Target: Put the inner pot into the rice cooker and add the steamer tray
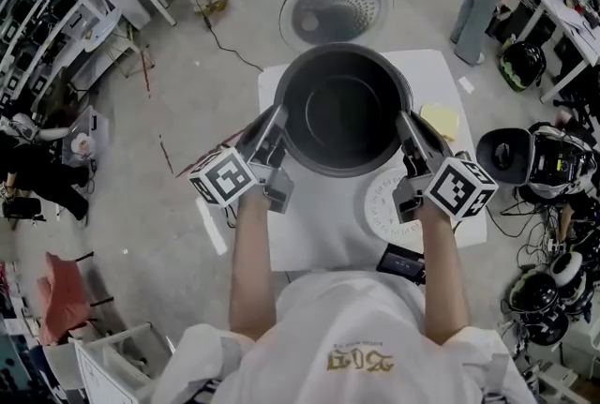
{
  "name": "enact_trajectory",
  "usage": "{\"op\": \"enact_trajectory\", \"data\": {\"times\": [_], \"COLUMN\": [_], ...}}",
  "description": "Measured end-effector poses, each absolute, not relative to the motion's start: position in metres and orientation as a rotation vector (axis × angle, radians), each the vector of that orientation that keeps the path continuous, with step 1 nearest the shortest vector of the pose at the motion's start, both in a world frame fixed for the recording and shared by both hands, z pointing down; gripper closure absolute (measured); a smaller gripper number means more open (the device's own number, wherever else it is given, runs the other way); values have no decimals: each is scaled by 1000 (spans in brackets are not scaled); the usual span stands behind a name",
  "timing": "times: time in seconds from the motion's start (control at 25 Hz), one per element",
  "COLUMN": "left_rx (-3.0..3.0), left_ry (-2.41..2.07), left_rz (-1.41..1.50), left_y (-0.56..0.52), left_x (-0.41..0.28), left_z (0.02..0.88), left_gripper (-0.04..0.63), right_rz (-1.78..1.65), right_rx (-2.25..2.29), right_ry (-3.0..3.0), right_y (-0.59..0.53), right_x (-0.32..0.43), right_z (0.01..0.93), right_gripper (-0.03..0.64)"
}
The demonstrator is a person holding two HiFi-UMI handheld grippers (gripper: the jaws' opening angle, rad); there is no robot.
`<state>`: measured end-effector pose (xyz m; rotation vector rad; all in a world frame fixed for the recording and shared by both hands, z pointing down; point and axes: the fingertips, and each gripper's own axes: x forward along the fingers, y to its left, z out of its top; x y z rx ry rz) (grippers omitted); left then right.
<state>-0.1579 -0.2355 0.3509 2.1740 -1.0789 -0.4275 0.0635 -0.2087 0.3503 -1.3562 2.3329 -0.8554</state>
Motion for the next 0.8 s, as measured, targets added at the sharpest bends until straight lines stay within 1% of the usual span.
{"op": "enact_trajectory", "data": {"times": [0.48,0.8], "left_rx": [2176,2145], "left_ry": [-1067,-1080], "left_rz": [-432,-404], "left_y": [-274,-289], "left_x": [-131,-112], "left_z": [349,366], "left_gripper": [535,535], "right_rz": [-844,-890], "right_rx": [-1361,-1369], "right_ry": [2332,2325], "right_y": [-248,-265], "right_x": [90,110], "right_z": [348,363], "right_gripper": [557,558]}}
